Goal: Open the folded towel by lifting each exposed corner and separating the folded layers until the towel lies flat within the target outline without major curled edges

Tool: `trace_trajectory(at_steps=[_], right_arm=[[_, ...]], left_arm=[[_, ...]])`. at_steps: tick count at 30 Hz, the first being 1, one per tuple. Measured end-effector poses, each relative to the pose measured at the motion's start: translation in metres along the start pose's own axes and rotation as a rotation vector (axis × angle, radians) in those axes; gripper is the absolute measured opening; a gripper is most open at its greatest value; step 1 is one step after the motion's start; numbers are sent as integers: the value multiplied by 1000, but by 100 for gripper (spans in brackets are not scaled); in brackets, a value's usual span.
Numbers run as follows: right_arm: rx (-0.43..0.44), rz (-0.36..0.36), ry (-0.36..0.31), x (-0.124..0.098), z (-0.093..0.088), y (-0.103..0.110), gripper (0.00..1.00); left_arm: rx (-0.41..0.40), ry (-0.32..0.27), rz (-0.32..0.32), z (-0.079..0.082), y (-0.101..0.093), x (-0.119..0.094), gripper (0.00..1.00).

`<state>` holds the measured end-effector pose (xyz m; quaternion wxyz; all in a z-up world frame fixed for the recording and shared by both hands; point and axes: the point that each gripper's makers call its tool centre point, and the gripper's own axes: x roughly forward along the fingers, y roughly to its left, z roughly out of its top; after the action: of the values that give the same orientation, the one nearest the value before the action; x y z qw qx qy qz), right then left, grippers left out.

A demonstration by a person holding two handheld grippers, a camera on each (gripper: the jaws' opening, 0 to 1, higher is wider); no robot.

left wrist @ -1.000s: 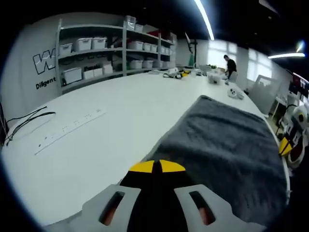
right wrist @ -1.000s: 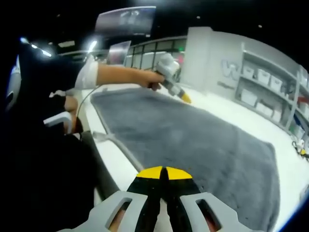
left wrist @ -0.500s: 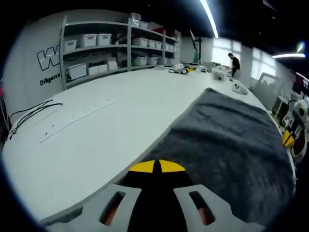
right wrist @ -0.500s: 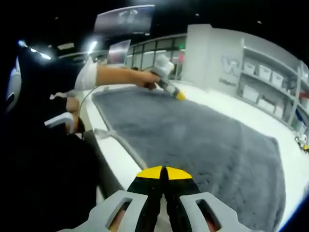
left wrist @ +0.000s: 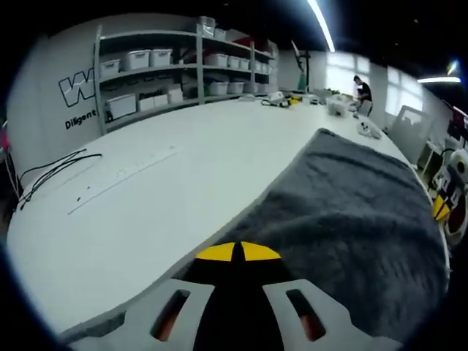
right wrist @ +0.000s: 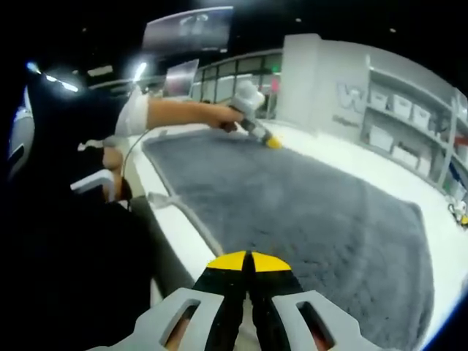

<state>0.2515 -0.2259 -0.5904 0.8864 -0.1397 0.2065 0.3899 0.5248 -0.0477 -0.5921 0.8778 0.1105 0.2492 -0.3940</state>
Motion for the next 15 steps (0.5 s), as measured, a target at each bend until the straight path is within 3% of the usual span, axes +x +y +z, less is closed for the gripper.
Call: trace_trajectory(at_steps=[8, 15], right_arm=[[-17, -9, -4, 1, 6, -2, 0], [-12, -49, -36, 1, 13, -11, 0]], left_arm=[[49, -2, 9, -3, 1, -16, 1], [-12, -45, 12, -11, 4, -59, 1]])
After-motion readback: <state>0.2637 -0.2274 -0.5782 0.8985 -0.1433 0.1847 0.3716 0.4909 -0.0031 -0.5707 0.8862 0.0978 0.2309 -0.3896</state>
